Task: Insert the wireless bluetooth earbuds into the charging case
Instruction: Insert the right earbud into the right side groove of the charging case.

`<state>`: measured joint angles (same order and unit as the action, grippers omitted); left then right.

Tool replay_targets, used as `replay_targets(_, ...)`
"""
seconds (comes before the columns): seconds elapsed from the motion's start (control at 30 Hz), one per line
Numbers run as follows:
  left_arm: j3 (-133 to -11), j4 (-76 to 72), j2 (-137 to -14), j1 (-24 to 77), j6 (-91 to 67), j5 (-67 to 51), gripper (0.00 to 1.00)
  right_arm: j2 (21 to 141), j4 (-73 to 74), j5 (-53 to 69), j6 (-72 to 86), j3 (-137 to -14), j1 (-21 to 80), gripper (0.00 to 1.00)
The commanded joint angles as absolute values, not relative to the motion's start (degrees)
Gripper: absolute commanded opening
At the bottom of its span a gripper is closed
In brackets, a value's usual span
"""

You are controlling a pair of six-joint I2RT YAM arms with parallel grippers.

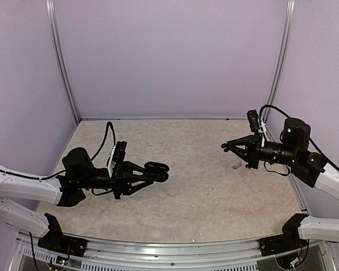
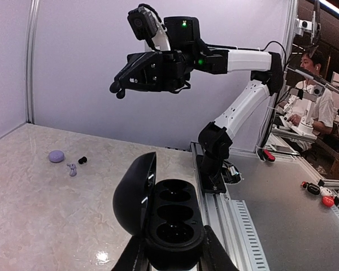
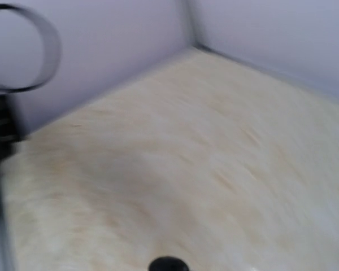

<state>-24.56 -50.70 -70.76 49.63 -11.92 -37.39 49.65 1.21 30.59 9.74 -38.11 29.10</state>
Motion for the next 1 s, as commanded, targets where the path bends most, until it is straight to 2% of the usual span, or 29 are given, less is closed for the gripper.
replay_targets(0.0,-23.89,-49.33,-67.4,52.34,-6.16,-38.61,0.12,47.31,0.7,40.66,0.02,-43.16,34.49,0.0)
replay_targets(0.23,-24.35,-45.8,-67.54,55.76,1.33,-36.89,0.13,50.9,7.6,36.62,-9.24,-50.74,48.58,0.0)
replay_targets(0.57,-27.31,-41.96,-69.41,57.0,3.32,-36.77,0.12,60.41,17.65,26.61,-17.83,-60.73,65.4,0.0)
replay_targets(0.97,-28.71,-43.26,-71.36,58.62,0.89,-36.39,0.11,67.75,18.81,20.34,-20.36,-63.2,70.83,0.0)
